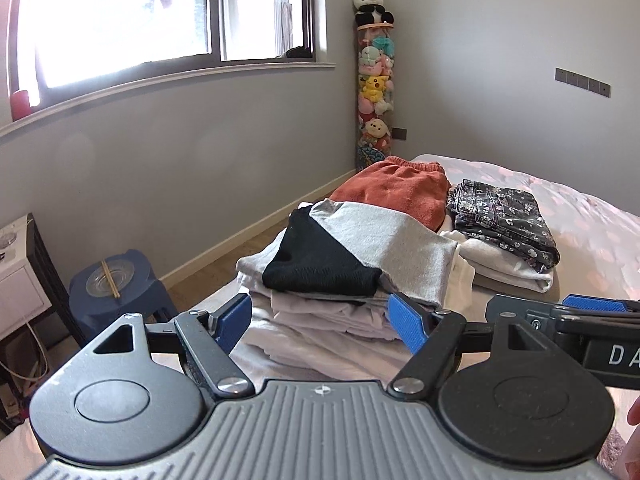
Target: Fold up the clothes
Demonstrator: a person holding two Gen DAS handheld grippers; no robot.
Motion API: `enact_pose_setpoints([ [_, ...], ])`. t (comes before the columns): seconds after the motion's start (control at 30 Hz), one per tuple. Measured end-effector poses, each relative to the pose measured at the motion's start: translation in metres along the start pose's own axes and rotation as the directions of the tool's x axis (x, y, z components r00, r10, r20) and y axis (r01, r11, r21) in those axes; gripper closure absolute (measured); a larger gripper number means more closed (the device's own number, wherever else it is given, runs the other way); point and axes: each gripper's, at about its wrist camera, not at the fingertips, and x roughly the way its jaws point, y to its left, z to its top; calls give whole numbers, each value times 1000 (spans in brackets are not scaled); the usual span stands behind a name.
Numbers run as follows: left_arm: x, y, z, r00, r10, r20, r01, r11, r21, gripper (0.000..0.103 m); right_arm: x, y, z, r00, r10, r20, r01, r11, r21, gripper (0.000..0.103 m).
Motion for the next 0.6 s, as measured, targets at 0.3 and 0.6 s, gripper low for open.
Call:
enact_pose_setpoints([
  [0.3,-24,0,-12,1000,12,8,-12,1000,18,29,-22,8,-18,1000,-7,11,7,1000,-7,14],
  [0.6,-35,-8,-14,1000,1,22,-2,999,45,29,-39,6,-24,999,-27,30,27,1000,-5,14],
])
